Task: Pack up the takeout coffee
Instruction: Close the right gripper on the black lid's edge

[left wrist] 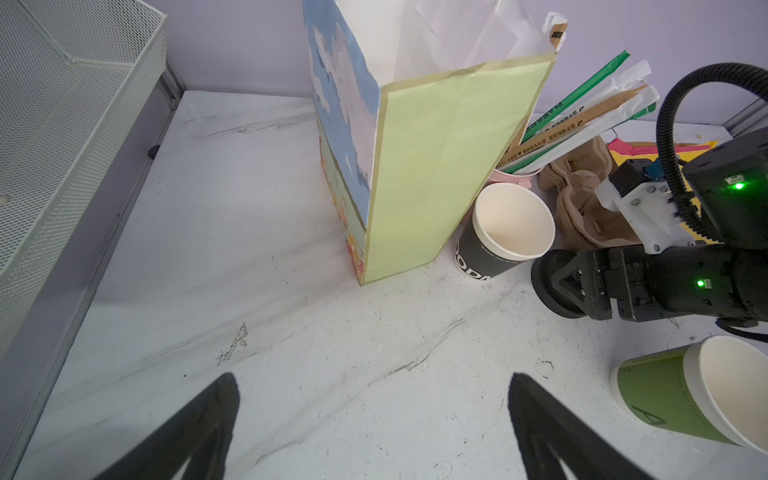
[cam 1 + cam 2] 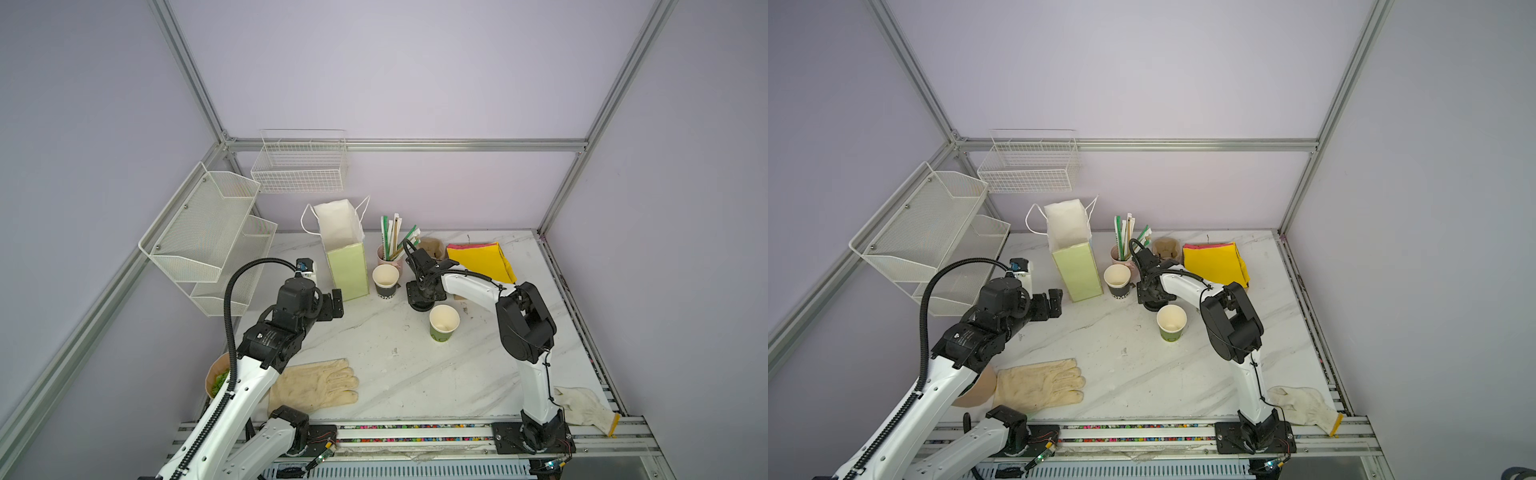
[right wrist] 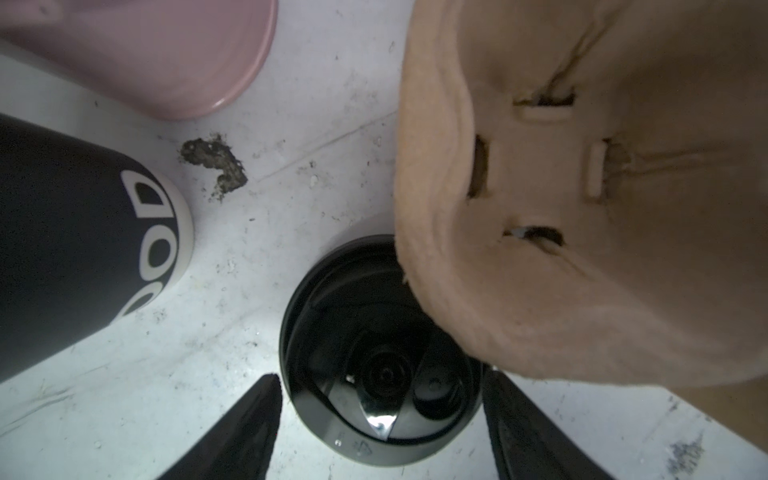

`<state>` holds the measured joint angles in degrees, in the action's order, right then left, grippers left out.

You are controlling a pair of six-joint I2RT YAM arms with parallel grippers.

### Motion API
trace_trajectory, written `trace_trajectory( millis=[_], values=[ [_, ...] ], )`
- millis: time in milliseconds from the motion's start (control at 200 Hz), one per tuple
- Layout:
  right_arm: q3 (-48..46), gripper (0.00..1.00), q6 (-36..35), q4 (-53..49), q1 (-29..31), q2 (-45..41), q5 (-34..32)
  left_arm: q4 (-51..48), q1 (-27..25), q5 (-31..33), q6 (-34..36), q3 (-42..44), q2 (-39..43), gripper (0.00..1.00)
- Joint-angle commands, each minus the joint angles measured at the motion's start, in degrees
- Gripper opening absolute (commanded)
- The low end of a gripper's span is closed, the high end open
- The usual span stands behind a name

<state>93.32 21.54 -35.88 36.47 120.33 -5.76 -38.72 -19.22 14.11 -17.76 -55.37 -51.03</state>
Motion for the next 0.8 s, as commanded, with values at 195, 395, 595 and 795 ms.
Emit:
trace_trajectory(
  millis=[195,395,595,795],
  values=[
    [0.5,0.78,-1.1,-0.4,0.9,2.2,0.2,0.8,-0.2,-0.4,1.1,2.1,-0.1,1.00],
    [0.9,0.77,-1.1,-0.5,2.0,2.5,0.4,0.9,-0.2,-0.3,1.3,2.2,-0.1,1.00],
    [1.6,0.76,-1.6,-0.5,3.7,1.9,0.8,0.8,-0.2,-0.4,1.3,2.2,-0.2,1.00],
    [1.3,0.74,-1.8,-0.7,4.5,1.6,1.0,0.8,-0.2,-0.4,1.3,2.2,-0.3,1.00]
  ],
)
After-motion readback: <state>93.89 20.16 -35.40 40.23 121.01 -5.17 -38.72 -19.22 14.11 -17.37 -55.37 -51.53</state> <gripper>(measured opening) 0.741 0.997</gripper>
